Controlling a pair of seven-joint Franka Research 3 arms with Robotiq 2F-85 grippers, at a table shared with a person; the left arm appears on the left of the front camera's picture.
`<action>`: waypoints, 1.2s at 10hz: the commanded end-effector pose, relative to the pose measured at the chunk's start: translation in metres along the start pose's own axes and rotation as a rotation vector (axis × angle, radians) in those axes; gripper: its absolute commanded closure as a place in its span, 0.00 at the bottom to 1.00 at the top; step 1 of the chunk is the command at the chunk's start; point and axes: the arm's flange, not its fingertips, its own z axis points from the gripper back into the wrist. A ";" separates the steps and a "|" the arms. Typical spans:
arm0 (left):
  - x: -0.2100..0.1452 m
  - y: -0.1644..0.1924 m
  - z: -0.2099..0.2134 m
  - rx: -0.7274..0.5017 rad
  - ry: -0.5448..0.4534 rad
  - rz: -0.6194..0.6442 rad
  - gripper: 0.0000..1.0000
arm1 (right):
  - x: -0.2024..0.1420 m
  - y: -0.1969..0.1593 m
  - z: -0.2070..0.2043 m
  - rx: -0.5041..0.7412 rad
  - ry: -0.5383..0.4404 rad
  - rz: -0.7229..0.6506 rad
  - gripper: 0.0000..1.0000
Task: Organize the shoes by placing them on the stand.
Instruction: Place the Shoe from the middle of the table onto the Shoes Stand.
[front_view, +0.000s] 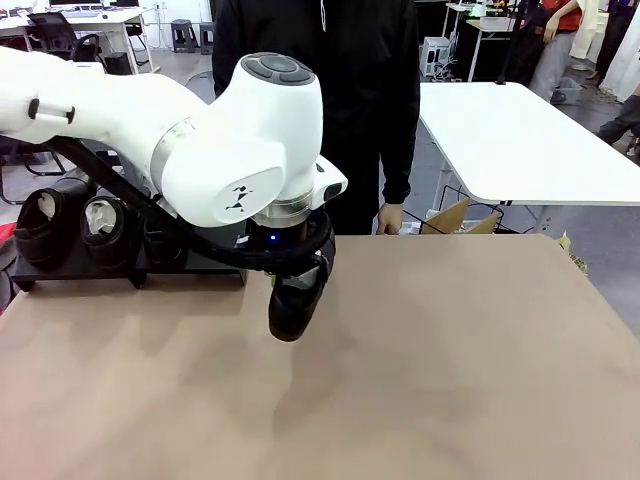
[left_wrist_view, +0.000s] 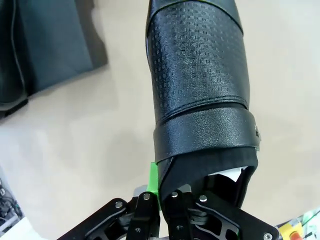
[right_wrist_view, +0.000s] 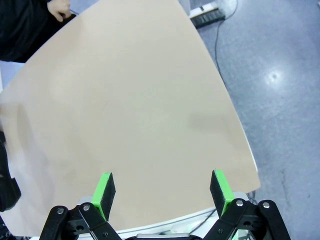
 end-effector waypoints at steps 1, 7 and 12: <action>0.015 0.045 0.006 0.066 -0.150 0.057 1.00 | 0.001 0.000 0.000 0.010 0.001 0.005 0.00; 0.062 0.132 -0.015 0.086 -0.300 0.179 1.00 | 0.001 0.000 0.000 0.010 0.001 0.005 0.00; 0.085 0.139 -0.046 0.114 -0.320 0.223 1.00 | 0.001 0.000 0.000 0.010 0.001 0.005 0.00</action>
